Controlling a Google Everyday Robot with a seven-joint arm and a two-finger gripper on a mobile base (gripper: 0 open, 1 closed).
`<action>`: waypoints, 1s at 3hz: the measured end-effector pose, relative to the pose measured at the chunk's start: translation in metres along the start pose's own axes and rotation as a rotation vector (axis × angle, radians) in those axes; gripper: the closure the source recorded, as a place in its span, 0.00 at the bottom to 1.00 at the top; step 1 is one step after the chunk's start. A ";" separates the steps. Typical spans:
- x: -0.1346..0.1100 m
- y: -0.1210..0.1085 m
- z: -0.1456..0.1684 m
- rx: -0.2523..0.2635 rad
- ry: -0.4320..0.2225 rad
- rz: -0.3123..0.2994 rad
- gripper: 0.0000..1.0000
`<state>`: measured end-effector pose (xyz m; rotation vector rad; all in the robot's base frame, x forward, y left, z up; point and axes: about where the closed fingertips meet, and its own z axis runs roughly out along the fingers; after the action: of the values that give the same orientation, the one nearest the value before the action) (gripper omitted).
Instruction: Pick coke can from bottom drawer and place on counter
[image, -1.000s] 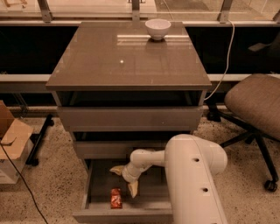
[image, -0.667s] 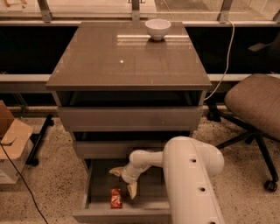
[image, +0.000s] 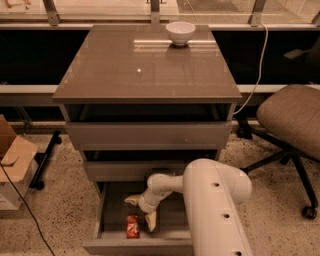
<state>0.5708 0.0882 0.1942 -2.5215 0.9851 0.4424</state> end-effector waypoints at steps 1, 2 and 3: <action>-0.003 -0.001 0.012 -0.023 -0.021 -0.016 0.00; -0.005 -0.008 0.026 -0.037 -0.046 -0.035 0.00; -0.003 -0.010 0.038 -0.046 -0.075 -0.036 0.00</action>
Offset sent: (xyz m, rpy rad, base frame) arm 0.0069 0.0316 -0.0263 0.0239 0.0449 0.0866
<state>0.5700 0.1146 0.1645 -2.5390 0.9105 0.5501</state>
